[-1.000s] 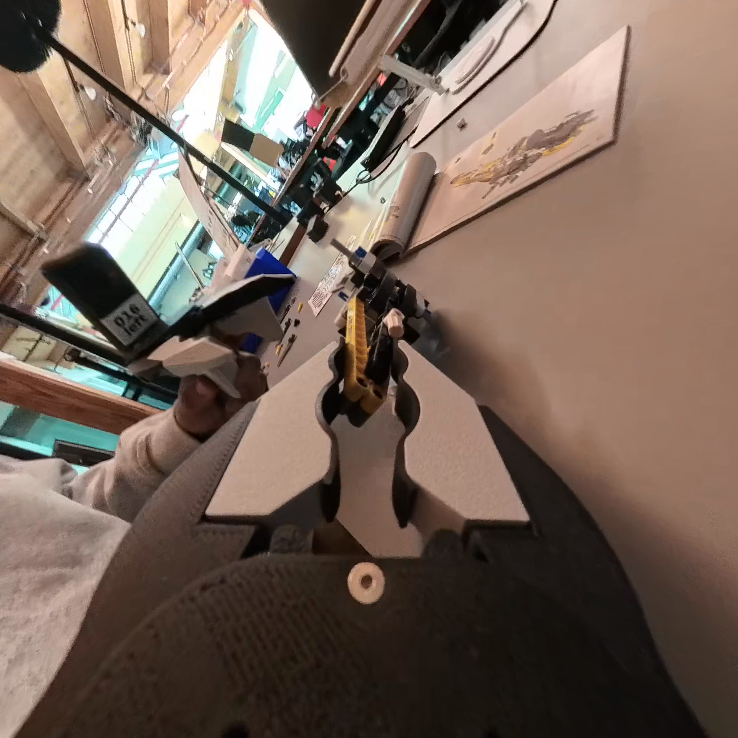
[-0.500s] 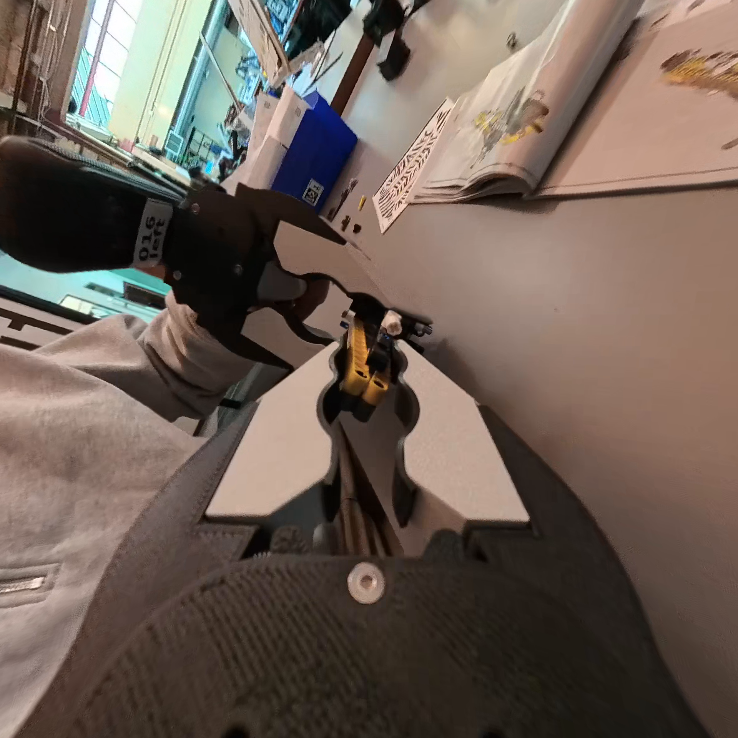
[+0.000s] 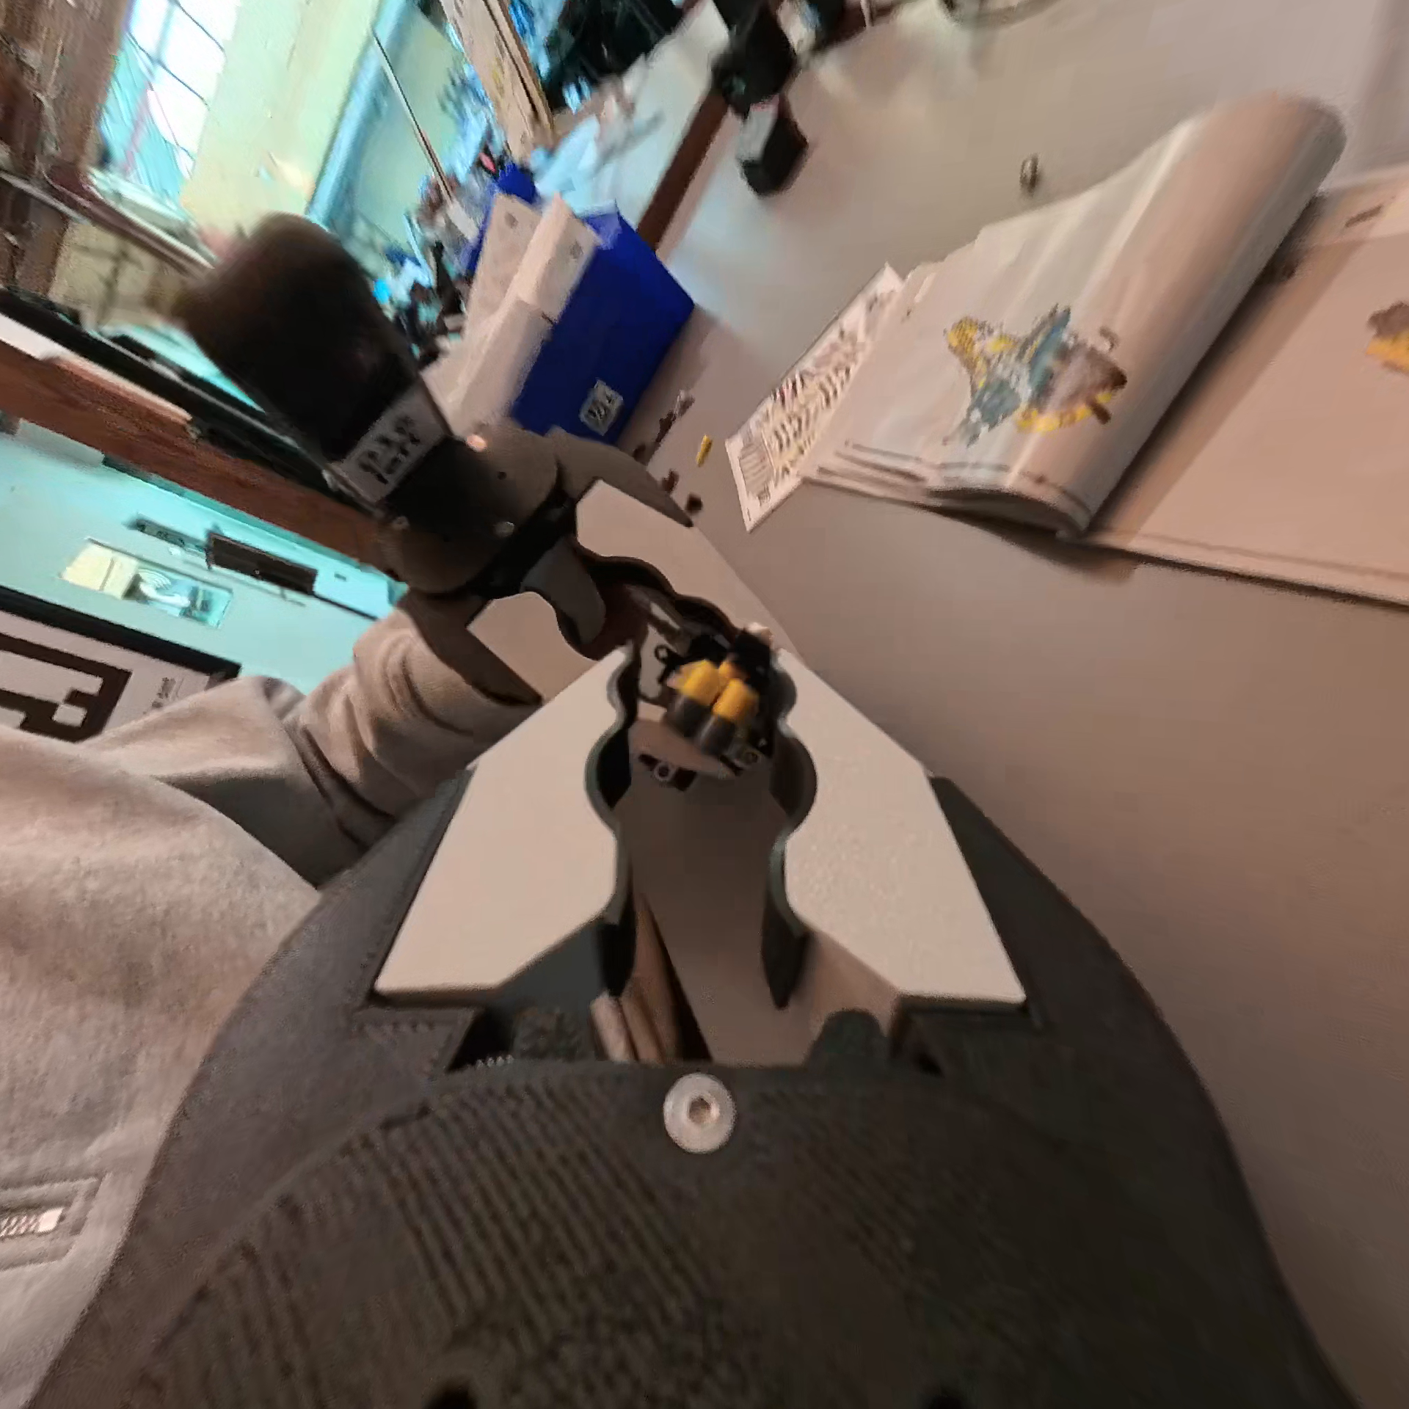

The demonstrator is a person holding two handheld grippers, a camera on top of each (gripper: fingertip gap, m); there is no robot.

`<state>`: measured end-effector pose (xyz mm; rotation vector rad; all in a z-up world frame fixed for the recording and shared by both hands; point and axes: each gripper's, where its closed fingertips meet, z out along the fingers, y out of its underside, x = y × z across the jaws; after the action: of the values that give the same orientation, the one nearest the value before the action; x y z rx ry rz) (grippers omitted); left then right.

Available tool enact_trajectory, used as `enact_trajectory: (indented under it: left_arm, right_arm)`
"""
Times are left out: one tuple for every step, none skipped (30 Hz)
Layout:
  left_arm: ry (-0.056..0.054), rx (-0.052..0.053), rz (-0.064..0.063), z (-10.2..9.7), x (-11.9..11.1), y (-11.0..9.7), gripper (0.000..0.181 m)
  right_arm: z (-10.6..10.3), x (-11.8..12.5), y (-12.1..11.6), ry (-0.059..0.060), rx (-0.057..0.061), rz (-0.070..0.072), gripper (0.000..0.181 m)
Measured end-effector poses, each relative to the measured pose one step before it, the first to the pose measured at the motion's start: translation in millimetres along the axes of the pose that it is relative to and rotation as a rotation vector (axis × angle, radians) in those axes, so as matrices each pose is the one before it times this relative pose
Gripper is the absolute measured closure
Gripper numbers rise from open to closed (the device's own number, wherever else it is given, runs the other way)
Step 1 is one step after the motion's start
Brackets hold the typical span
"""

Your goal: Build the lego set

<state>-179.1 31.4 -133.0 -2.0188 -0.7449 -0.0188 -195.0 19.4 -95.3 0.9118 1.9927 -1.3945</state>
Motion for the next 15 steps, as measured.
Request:
enact_trajectory:
  left_arm:
    - [0.0082,0.0275,-0.0334,-3.49,-4.23,-0.69,0.147]
    - [0.0191,0.026,-0.0361,-3.51,-3.47,-0.72,0.147]
    - [0.0271,0.0211,-0.0436,-3.24,-3.21,-0.47,0.147]
    - [0.0232,0.0205,-0.0473,-3.2,-4.61,-0.62,0.147]
    - [0.0273,0.0226,-0.0469,-3.23,-4.32,-1.0,0.147]
    - [0.034,0.0186,-0.0479,-3.14,-3.86,-0.59,0.147]
    - [0.0312,0.0115,-0.0474,-2.66,-3.97,0.04,0.148]
    - [0.0236,0.0139,-0.0377,-2.21,-4.22,-0.17,0.148]
    - [0.0193,0.0095,-0.0256,-1.34,-3.73,0.75,0.148]
    - [0.0181,-0.0025,-0.0229,0.02,-3.21,2.57,0.148]
    - [0.0092,-0.0089,-0.0142,1.28,-3.36,3.85,0.148]
    - [0.0057,-0.0078,-0.0075,2.37,-2.83,4.2,0.148]
    - [0.0216,-0.0057,-0.0219,2.97,-0.11,3.66,0.148]
    - [0.0363,-0.0002,-0.0243,2.92,2.43,2.44,0.148]
    - [0.0265,-0.0003,-0.0181,2.74,1.65,2.24,0.147]
  right_arm:
    - [-2.06,-2.53,-5.94,-0.0069,0.0476,-0.0063,0.146]
    - [-3.66,-2.05,-5.14,-0.0014,0.0511,-0.0051,0.146]
    - [-4.98,-0.9,-2.78,0.0097,0.0448,-0.0096,0.148]
    - [-6.2,-0.23,-0.18,0.0207,0.0378,-0.0194,0.151]
    - [-7.16,1.98,1.88,0.0414,0.034,-0.0293,0.15]
    - [-7.92,3.71,4.75,0.0576,0.0264,-0.033,0.147]
    - [-8.14,4.07,7.56,0.0625,0.0182,-0.0349,0.146]
    - [-7.77,5.42,10.24,0.073,0.0097,-0.0373,0.143]
    - [-7.17,7.25,12.47,0.0858,-0.0007,-0.0368,0.14]
    - [-6.17,6.45,13.83,0.0813,-0.0083,-0.0419,0.139]
    - [-4.95,5.45,14.04,0.0767,-0.0124,-0.0429,0.137]
    - [-3.65,3.65,13.78,0.0675,-0.0141,-0.0393,0.137]
    - [-2.33,1.72,12.98,0.0551,-0.0155,-0.036,0.137]
    - [-1.46,2.08,12.12,0.0555,-0.0182,-0.0354,0.137]
    - [-0.39,2.74,10.75,0.0537,-0.0189,-0.0354,0.138]
